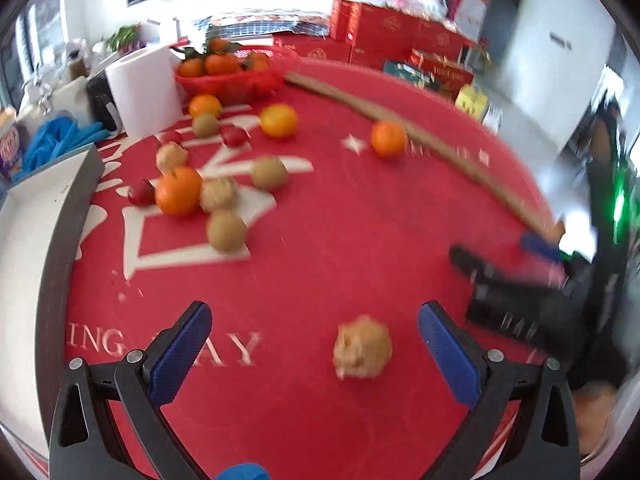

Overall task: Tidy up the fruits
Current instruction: 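Move the left tool to the tan wrinkled fruit and close on it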

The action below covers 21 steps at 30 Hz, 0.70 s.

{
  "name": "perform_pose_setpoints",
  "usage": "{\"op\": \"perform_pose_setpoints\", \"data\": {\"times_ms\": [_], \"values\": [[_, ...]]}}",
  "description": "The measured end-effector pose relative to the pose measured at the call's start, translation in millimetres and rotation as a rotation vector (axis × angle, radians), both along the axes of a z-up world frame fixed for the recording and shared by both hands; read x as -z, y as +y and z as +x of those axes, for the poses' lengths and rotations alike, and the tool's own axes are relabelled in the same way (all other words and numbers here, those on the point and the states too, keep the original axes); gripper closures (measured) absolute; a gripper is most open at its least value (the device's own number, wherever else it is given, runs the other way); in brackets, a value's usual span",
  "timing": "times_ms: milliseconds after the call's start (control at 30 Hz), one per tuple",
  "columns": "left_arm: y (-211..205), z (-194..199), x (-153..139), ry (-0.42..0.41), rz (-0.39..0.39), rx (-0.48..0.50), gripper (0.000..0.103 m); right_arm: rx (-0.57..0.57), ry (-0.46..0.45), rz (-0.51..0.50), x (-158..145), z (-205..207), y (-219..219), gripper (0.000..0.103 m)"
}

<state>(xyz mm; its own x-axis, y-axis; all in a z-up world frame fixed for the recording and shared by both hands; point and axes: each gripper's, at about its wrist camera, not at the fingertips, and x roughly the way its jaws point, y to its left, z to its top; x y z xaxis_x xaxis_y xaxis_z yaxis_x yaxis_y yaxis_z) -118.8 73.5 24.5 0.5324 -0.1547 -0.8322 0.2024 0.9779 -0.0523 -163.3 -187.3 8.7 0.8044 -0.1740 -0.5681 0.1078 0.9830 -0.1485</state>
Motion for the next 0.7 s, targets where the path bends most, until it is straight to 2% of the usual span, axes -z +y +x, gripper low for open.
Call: {"op": "perform_pose_setpoints", "data": {"times_ms": [67,200,333,433,700], "values": [[-14.4,-5.6,12.8,0.007,0.082,0.020,0.000,0.001,0.002,0.001,0.1,0.0,0.0,0.000],[-10.8,-9.0,19.1,-0.019,0.036,0.005,0.000,-0.005,-0.001,0.000,-0.4,-0.1,0.6,0.000],[-10.3,-19.9,21.9,-0.082,0.033,-0.024,0.000,-0.005,-0.001,0.000,0.2,-0.8,0.4,0.000],[-13.2,-22.2,20.7,-0.059,0.036,-0.065,0.000,-0.005,-0.001,0.000,0.3,-0.7,0.4,0.000],[-19.0,-7.7,18.7,-0.022,0.047,-0.094,0.000,-0.005,0.001,-0.001,0.5,-0.5,0.1,0.000]]}}
